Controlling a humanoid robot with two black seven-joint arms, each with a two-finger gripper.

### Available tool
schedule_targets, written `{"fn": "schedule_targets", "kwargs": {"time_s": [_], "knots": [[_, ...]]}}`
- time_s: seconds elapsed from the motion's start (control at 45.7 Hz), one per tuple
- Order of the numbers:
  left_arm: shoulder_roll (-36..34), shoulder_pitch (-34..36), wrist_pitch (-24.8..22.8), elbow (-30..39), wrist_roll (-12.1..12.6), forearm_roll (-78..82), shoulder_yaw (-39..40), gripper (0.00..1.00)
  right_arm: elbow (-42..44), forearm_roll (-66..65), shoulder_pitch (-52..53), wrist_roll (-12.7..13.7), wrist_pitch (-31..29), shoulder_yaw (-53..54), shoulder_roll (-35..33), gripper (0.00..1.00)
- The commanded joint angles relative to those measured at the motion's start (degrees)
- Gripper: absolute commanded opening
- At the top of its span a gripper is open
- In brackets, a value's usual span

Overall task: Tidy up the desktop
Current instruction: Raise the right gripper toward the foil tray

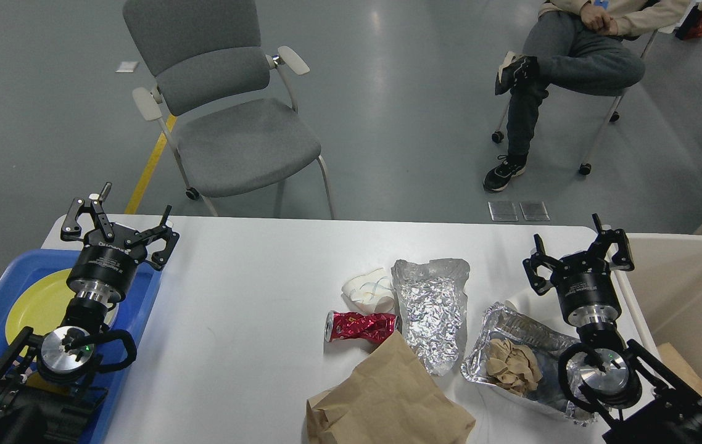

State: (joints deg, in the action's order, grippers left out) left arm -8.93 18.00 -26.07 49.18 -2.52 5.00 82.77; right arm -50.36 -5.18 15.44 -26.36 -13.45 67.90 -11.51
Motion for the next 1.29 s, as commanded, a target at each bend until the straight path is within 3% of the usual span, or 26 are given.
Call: {"fn": "schedule_targets", "kwargs": {"time_s": [0.0, 0.153, 0.394, 1.27], "knots": [[0.5, 0.2, -1.3, -4.7, -0.4, 0.4, -0.7, 0.96, 0.1, 0.0, 0.0, -0.1, 0.0, 0.0, 0.0, 1.00], [0.8, 0.7, -9.3, -9.5, -1.4, 0.4, -1.0, 0.96, 0.1, 0.0, 0.0, 0.0, 0.0, 0.0, 0.0, 1.00], [1.1, 2.2, -13.7, -12.6, -2.3, 0.0, -1.0, 0.96, 0.1, 0.0, 0.0, 0.0, 0.0, -0.1, 0.0, 1.00], [1.3, 2.0, -13.7, -12.5, -2.8, -0.6, -1.0, 0.96, 0.0, 0.0, 0.0, 0.0, 0.0, 0.0, 0.0, 1.00]]}}
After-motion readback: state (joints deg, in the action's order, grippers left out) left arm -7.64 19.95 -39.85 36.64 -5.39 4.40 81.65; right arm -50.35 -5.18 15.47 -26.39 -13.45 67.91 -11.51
